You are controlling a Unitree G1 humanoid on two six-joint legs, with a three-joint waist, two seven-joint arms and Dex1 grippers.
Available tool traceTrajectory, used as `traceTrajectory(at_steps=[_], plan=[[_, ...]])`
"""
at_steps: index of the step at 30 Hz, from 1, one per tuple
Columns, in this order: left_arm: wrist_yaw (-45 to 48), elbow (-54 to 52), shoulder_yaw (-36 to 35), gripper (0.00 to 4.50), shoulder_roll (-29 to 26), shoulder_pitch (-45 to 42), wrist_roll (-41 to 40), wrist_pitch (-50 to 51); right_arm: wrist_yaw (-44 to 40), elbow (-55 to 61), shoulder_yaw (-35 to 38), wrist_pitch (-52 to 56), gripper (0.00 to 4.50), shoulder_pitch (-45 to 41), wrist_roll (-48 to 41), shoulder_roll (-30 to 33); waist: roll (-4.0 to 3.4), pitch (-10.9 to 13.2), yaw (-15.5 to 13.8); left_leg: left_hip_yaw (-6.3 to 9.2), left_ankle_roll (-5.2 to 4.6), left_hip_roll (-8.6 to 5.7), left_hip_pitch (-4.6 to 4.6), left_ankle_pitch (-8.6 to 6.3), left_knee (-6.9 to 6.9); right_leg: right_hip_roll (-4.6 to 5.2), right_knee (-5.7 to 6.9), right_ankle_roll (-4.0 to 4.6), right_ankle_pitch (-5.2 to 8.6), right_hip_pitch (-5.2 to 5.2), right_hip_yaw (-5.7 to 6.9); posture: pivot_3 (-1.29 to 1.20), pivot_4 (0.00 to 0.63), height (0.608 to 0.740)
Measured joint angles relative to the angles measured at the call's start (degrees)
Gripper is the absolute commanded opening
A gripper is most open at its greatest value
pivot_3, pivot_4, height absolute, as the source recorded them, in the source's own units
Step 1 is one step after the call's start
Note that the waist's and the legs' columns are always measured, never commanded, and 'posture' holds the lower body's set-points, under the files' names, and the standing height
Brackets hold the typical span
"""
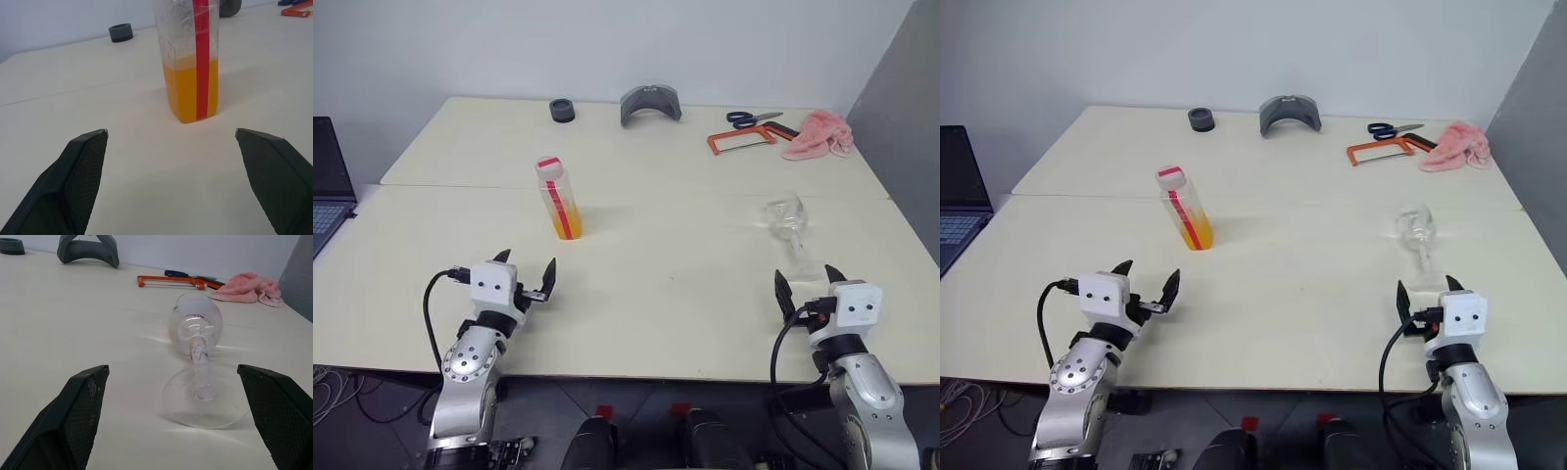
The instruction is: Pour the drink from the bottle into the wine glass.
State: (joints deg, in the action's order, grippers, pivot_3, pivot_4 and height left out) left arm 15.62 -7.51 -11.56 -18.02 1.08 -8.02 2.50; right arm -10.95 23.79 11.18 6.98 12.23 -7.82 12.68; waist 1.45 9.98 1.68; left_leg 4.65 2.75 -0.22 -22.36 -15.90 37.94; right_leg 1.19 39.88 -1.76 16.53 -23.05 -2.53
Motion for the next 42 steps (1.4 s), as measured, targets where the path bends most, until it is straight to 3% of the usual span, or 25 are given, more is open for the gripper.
traceTrajectory(at_steps=[29,38,42], plan=[[-1.7,-1.6,0.1,4.48,0.4,-0.4,1.4,3.0,-2.0,0.2,-1.6,-4.1,4.5,0.1,2.1,1.4,0.0,0.0,0.0,0.0,0.0,-0.01,0.0,0.0,0.0,0.0,0.0,0.0,0.0,0.0,-0.01,0.0,0.15,0.74],[-2.5,-4.4,-0.2,4.48,1.0,-1.3,-0.4,4.3,-12.4,3.1,-5.8,-1.9,4.5,-7.2,-2.9,8.6,0.0,0.0,0.0,0.02,0.0,-0.01,0.0,0.0,0.02,0.01,-0.01,0.0,0.0,0.03,0.01,0.0,0.15,0.74],[-4.0,-5.5,-0.2,4.48,1.0,-4.6,-0.5,7.4,-15.4,4.1,-6.0,6.5,4.5,-14.0,-9.5,10.8,0.01,0.0,0.0,0.04,0.0,-0.05,0.0,0.0,0.04,-0.02,0.0,0.0,0.0,0.05,0.06,0.0,0.15,0.74]])
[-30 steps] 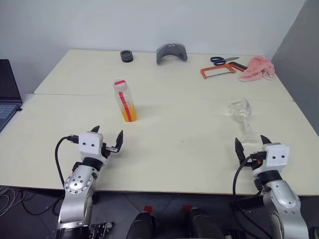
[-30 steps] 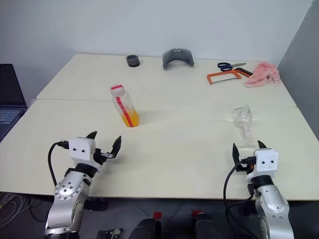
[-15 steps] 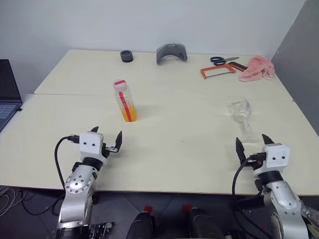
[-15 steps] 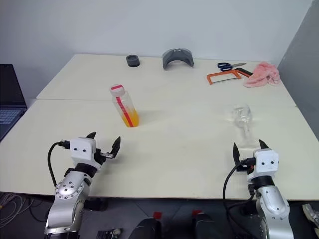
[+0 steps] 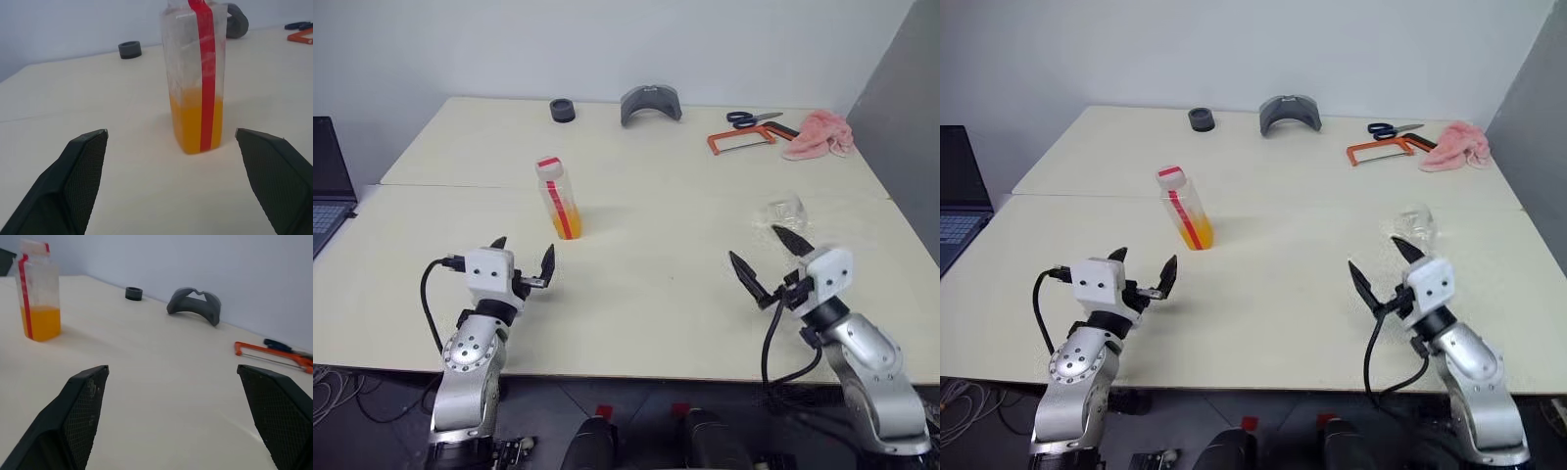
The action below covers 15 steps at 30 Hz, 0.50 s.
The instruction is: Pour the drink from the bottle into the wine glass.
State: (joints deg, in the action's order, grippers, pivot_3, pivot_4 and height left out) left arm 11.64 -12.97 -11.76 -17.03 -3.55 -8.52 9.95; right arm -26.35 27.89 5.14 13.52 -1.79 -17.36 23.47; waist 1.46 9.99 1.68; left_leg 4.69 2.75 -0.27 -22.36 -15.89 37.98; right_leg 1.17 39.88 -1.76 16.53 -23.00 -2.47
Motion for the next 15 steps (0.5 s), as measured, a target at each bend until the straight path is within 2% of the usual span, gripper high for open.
traceTrajectory(at_steps=[3,15], plan=[[-1.0,0.2,0.4,4.48,-0.5,-3.8,1.1,3.1,-0.8,0.3,-0.1,3.6,4.5,-3.8,-2.3,0.5,0.01,0.0,0.0,-0.01,0.0,-0.06,-0.01,0.0,0.0,0.0,-0.03,0.0,0.0,0.03,0.03,0.0,0.15,0.74],[-5.9,5.5,2.6,4.48,1.1,-13.4,4.6,7.3,-5.2,0.2,-3.4,10.4,4.5,-7.4,-6.2,2.4,0.02,0.0,0.0,0.03,0.0,-0.05,-0.02,0.0,0.01,0.03,-0.05,0.0,-0.01,0.03,0.03,0.0,0.15,0.74]])
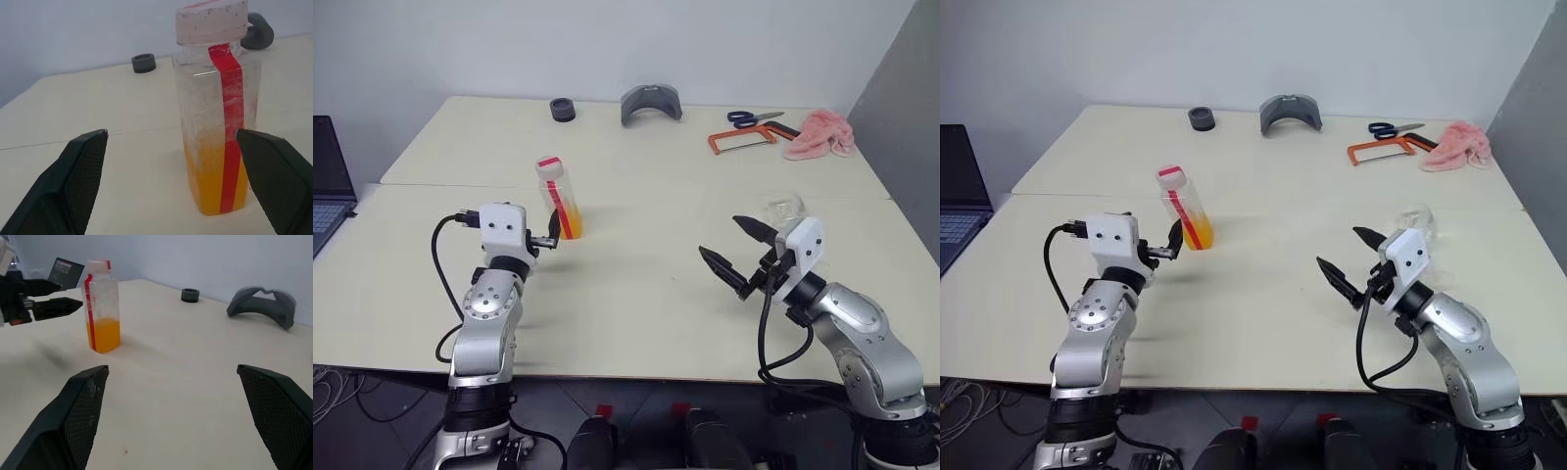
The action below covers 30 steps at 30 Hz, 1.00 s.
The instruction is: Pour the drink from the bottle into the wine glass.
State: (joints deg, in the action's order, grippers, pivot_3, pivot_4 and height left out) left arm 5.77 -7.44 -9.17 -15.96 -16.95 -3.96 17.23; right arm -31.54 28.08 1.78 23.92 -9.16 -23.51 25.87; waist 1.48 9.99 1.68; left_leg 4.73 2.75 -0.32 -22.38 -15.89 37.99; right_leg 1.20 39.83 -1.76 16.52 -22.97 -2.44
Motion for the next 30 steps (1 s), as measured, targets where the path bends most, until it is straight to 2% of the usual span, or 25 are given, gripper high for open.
traceTrajectory(at_steps=[14,30], plan=[[0.4,5.7,2.7,4.48,1.2,-4.3,0.7,-0.4,-0.9,-0.1,-1.5,3.1,4.5,-1.4,-1.1,0.2,0.01,0.0,0.0,0.02,0.01,-0.01,-0.03,0.0,0.01,0.0,0.0,0.0,0.0,-0.02,0.02,0.0,0.15,0.74],[-4.3,16.8,3.3,4.48,3.5,-13.6,3.2,-5.2,-3.5,-2.0,-2.6,6.6,4.5,-9.1,-5.1,-0.6,0.02,0.0,0.0,0.04,0.01,-0.04,-0.09,0.01,0.02,0.0,0.03,0.0,-0.01,-0.12,0.01,0.0,0.15,0.74]])
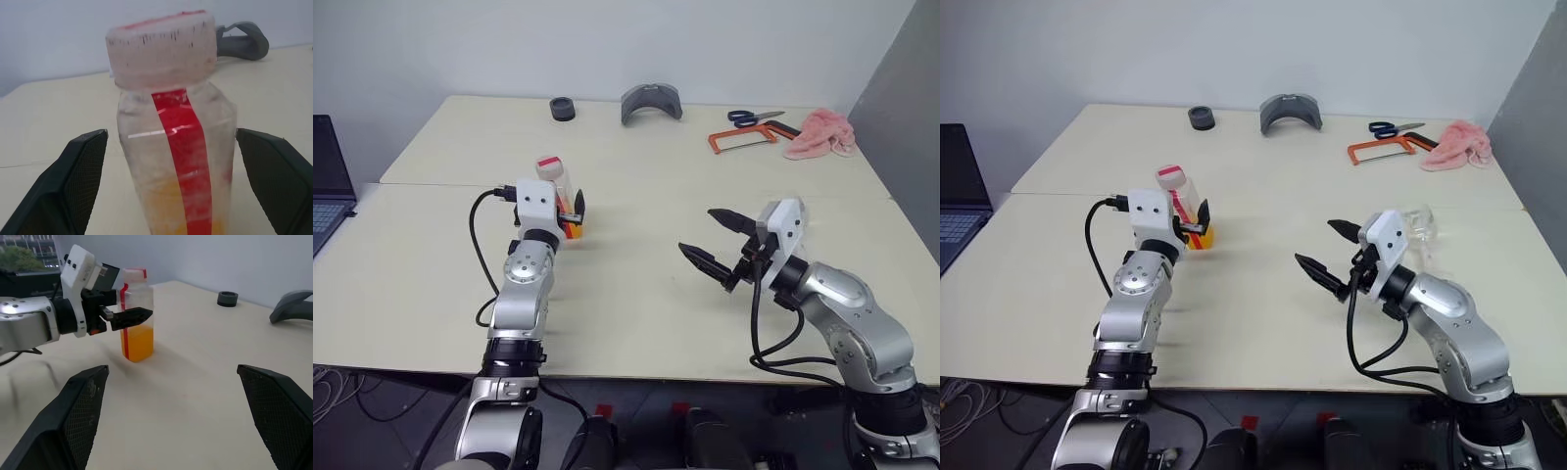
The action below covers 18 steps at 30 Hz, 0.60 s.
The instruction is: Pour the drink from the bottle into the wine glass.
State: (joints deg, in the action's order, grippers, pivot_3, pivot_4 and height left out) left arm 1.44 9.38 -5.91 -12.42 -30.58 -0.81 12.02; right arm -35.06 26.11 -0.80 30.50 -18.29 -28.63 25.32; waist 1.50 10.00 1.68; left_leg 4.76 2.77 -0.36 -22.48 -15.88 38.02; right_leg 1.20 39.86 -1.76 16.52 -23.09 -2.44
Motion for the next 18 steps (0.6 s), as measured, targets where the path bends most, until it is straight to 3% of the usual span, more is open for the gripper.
traceTrajectory(at_steps=[18], plan=[[-4.9,6.5,1.0,4.48,2.5,-5.1,2.1,-1.1,-3.5,0.0,-1.0,2.7,4.5,-2.2,-4.1,1.2,0.0,0.0,0.0,0.02,0.01,-0.01,-0.1,0.0,0.03,0.02,0.0,0.0,0.0,-0.06,0.03,0.0,0.15,0.74]])
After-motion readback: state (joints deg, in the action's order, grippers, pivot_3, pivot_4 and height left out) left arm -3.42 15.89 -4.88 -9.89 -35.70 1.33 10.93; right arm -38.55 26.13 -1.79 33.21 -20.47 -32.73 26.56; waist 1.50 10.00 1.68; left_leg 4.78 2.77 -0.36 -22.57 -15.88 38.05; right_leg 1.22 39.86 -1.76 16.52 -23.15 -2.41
